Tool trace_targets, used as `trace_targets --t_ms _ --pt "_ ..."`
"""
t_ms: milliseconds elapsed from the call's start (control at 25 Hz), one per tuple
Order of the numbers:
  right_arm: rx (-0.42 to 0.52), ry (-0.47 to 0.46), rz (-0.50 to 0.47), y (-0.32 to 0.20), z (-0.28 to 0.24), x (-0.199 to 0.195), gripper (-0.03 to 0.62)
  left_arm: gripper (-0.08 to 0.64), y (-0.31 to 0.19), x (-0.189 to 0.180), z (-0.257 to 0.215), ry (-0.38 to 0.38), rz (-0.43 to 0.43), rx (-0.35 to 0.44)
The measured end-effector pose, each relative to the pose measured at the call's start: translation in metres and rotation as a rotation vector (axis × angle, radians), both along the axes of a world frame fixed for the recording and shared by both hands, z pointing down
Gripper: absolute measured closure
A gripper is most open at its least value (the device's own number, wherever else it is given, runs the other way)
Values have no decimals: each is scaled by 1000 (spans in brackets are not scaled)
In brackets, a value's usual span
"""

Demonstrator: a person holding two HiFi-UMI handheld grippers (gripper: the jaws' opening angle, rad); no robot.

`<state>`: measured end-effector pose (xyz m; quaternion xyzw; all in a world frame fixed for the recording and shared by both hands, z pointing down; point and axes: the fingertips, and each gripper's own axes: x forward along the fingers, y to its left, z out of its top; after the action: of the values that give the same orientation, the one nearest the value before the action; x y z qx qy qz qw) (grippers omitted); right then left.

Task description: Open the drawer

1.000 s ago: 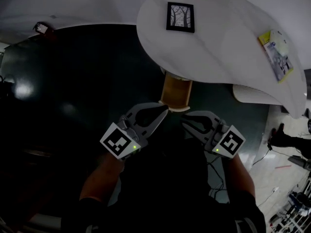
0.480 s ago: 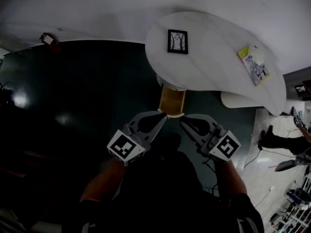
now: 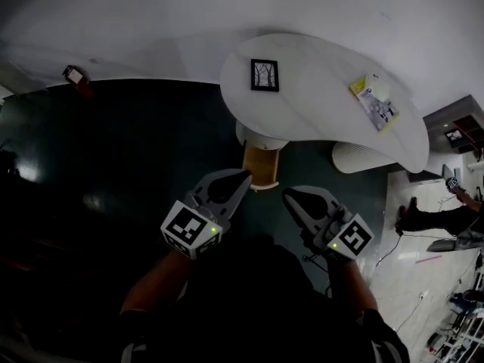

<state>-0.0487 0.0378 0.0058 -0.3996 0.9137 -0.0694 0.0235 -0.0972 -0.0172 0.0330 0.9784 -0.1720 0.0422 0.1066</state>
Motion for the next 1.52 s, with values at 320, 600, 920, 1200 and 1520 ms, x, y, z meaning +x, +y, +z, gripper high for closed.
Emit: trace_targets --t_ms 320,600,920,1200,1520 --pt "70 -10 -25 71 -25 21 575 548 69 32 -25 -24 -39 54" --pt "98 -63 3 141 -43 64 575 548 141 74 -44 2 -57 44" --pt "96 -102 28 178 -47 88 575 548 174 76 -58 -21 -73 90" --pt "99 -101 41 176 -52 74 576 548 177 60 -67 -12 -71 125" --pt "114 -80 27 169 -59 48 577 548 168 35 -69 -4 -78 129"
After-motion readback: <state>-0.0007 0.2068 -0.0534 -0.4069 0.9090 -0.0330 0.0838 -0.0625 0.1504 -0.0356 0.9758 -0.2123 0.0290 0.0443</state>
